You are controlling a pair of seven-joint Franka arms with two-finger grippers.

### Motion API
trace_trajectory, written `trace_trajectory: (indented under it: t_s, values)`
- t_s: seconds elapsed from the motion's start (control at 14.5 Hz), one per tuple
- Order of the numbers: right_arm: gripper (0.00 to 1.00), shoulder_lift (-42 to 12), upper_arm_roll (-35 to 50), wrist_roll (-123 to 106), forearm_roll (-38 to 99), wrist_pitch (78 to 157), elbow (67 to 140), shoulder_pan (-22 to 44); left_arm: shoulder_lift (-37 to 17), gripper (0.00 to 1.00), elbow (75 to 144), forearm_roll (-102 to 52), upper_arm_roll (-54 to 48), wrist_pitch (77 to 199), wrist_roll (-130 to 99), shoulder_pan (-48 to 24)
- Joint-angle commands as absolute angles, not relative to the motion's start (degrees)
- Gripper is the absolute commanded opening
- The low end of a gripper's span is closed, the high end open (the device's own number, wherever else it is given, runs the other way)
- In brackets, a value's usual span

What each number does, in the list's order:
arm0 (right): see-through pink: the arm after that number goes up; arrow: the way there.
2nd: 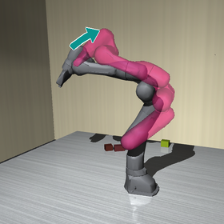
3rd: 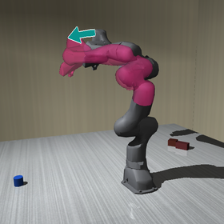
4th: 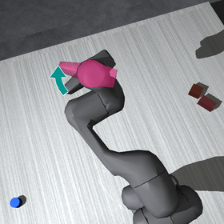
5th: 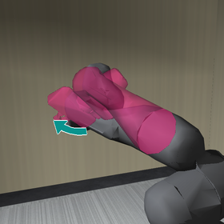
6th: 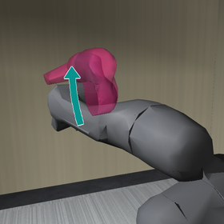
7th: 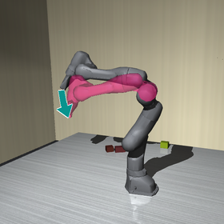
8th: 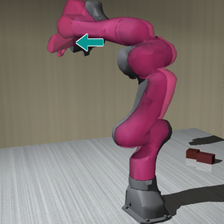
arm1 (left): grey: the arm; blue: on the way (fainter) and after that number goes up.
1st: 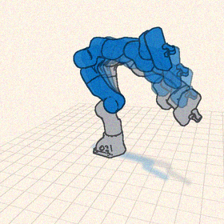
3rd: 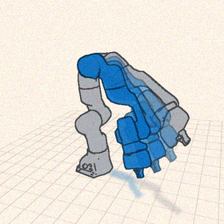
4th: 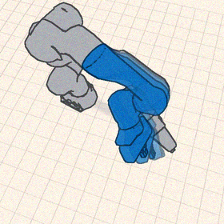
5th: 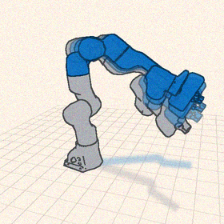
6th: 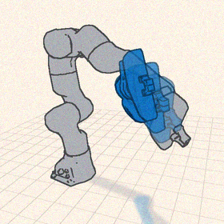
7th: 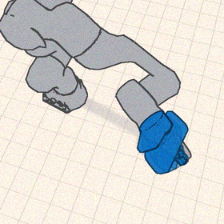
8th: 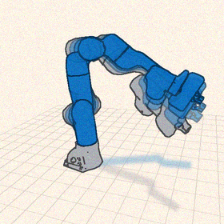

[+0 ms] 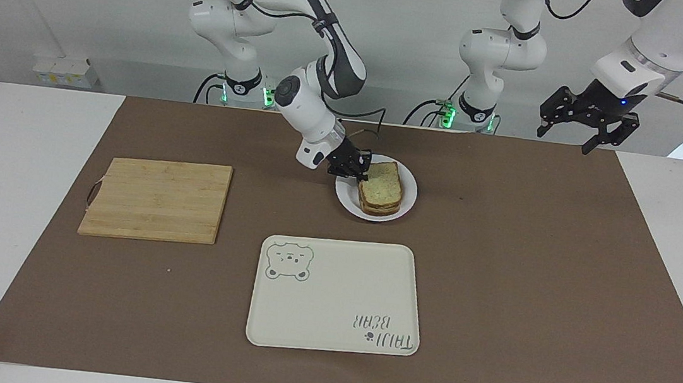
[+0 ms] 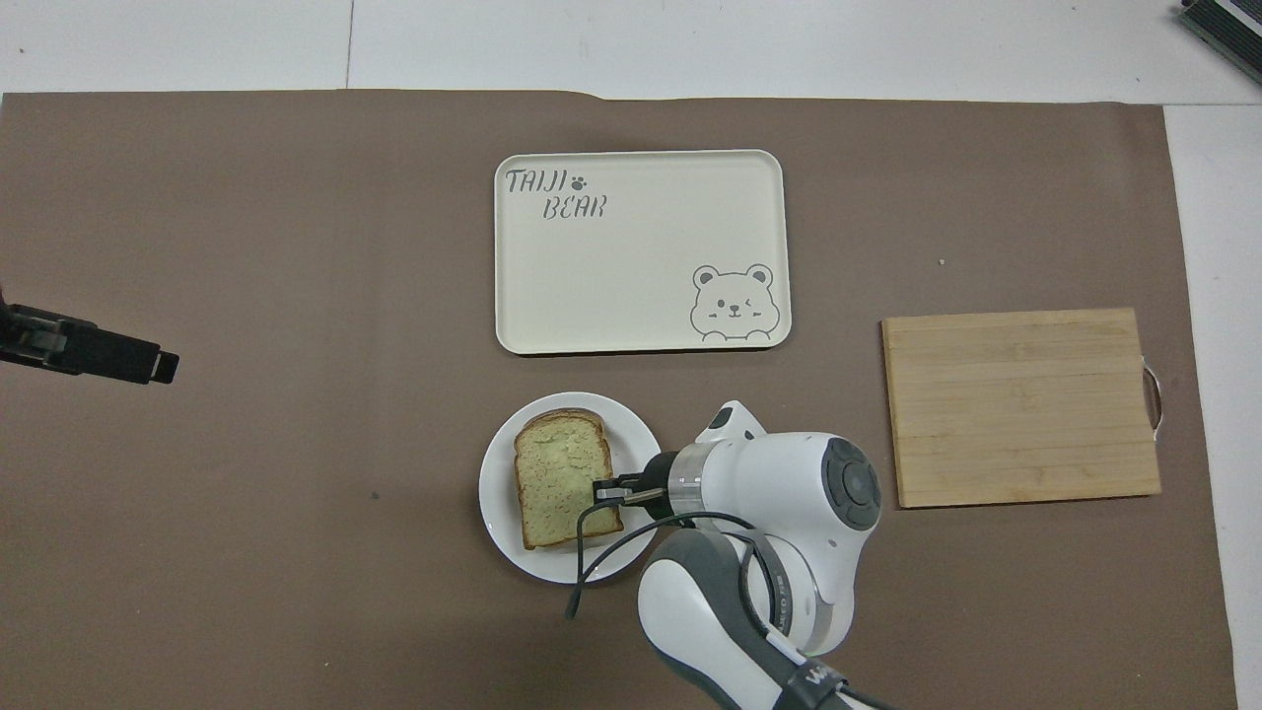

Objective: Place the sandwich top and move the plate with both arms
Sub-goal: 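Lower the bread onto the egg and open the right gripper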

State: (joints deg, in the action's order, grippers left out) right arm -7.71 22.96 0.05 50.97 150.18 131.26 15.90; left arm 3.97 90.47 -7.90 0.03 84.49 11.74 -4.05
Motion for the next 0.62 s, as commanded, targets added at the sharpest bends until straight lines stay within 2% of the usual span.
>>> trace_trajectory:
  t_s: [0.0, 0.34, 0.55]
  values:
    - [1.0, -5.8, 22.9, 2.5, 52.6, 151.1, 130.8, 16.2, 5.7, 1.0, 93.4, -8.4, -0.2, 86.2, 12.6, -3.4]
    - [1.0, -3.5, 22.3, 4.4, 52.1, 150.8, 127.9, 15.2, 6.1, 1.0, 98.2, -14.6, -0.2, 89.1, 12.7, -3.3]
    - [1.0, -3.8, 22.1, 4.3, 51.3, 150.5, 125.1, 13.5, 10.3, 1.0, 108.5, -17.9, -0.1, 97.4, 12.6, -3.4]
